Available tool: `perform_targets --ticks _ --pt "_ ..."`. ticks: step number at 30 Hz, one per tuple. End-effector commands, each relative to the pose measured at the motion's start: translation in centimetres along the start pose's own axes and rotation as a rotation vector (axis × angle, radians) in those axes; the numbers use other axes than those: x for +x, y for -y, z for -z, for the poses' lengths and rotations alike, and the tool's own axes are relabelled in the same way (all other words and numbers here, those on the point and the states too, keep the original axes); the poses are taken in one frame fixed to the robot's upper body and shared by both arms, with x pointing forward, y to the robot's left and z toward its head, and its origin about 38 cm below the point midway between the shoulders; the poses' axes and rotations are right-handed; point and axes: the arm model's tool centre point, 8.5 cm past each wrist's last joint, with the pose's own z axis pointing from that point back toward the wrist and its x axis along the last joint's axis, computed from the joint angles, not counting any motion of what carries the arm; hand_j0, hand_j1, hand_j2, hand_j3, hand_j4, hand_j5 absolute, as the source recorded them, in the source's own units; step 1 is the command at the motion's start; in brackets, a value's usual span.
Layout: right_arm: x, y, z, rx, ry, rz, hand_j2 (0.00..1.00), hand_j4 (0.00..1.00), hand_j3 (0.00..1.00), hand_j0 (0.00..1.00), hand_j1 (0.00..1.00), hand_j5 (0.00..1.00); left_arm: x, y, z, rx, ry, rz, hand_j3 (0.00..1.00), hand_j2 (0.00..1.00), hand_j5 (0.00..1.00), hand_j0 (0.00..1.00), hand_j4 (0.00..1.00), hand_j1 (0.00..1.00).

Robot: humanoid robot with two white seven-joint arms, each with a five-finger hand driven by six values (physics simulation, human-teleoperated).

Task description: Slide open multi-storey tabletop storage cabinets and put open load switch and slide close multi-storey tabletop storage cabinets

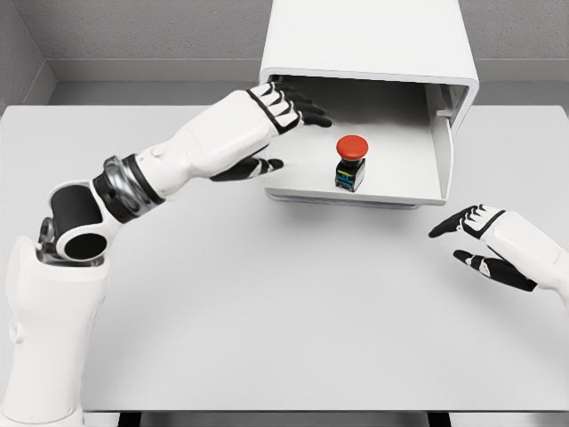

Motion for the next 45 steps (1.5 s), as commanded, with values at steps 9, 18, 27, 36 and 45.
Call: perform_targets --ticks 9,18,27,36,45 --pt "0.0 1.2 0.6 -0.041 0.015 0.005 0.65 0.65 0.65 0.65 0.65 0.65 -5.0 -4.5 -13.2 0.147 -0.192 -0.088 1.00 1.00 1.00 1.00 1.00 1.00" --pt "-0.2 1.6 1.0 -0.053 0.019 -0.004 0.65 0.65 0.65 0.65 0.65 0.65 -7.7 1.9 -21.3 0.101 -0.446 -0.270 1.00 1.00 1.00 1.00 1.00 1.00" --pt "-0.6 1.4 1.6 -0.087 0.010 0.007 0.66 0.66 0.66 0.66 0.66 0.66 -8.3 3.7 -22.4 0.088 -0.487 -0.322 1.00 1.00 1.00 1.00 1.00 1.00" --pt "-1.2 0.7 3.0 -0.080 0.019 0.028 0.66 0.66 0.66 0.66 0.66 0.66 -8.6 4.0 -22.7 0.084 -0.498 -0.334 1.00 1.00 1.00 1.00 1.00 1.00" --pt "-0.5 1.0 2.8 -0.074 0.037 0.020 0.68 0.68 0.68 0.68 0.68 0.68 -8.7 4.3 -22.9 0.084 -0.505 -0.342 1.00 1.00 1.00 1.00 1.00 1.00"
